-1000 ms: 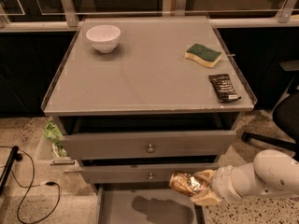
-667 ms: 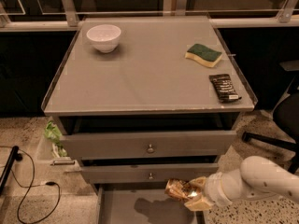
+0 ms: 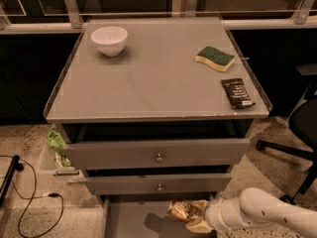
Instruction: Place orange can into bottom drawer
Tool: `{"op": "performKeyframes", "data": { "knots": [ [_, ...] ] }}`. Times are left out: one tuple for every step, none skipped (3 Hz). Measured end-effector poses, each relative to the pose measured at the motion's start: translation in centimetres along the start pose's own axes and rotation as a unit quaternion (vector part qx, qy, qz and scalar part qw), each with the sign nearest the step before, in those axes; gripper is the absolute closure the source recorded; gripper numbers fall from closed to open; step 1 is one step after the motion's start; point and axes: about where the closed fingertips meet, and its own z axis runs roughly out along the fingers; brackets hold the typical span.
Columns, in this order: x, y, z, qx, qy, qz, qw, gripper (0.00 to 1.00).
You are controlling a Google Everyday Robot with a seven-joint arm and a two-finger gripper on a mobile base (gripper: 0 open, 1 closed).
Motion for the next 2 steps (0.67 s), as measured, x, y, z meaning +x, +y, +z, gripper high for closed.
{"op": "performKeyframes", "data": {
  "knots": [
    [2.20,-0.27,4.17,-0.003,-0.012,-0.011,0.9999,1.00],
    [2.20,-0.27,4.17,-0.003,-0.012,-0.011,0.9999,1.00]
  ]
}}
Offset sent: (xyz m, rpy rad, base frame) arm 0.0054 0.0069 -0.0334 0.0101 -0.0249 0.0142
